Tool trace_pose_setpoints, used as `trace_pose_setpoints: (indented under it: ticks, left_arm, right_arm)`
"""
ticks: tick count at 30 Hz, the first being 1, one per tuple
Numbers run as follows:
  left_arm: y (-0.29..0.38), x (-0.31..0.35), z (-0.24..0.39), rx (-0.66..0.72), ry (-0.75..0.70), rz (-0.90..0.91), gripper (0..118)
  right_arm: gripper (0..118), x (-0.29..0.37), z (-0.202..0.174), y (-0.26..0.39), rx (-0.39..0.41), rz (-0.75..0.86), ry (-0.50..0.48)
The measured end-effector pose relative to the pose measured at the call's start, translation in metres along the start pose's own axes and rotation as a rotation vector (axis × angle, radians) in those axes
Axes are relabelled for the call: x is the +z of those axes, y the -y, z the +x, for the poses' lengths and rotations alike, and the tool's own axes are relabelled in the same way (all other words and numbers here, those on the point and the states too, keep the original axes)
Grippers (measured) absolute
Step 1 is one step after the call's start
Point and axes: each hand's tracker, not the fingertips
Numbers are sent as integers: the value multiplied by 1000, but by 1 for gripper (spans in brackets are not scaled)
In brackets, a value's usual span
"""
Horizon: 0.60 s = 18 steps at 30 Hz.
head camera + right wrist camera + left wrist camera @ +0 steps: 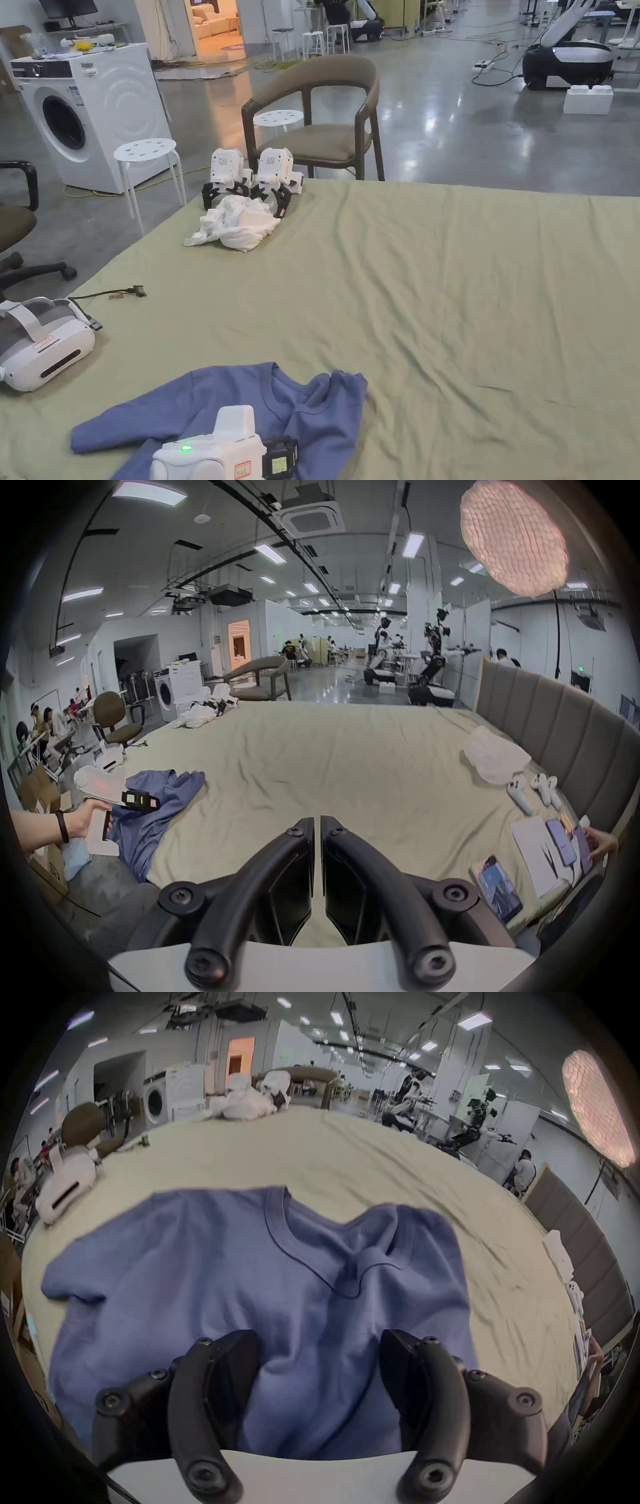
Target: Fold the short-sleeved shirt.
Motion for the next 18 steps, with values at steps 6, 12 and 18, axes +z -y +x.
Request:
trace_pose_setpoints:
  ticks: [6,12,18]
  left_arm:
    - [8,-2,20,-148,-85,18,3]
    - [-3,-3,10,-57,-75,-7,0]
    - [-62,61,9,177,34,177,0]
  right_arm:
    - [2,-7,5,9,-43,-34,15]
    - [2,9,24,28,-38,-31,-1]
    - [2,30,37,31,-72,21,-5]
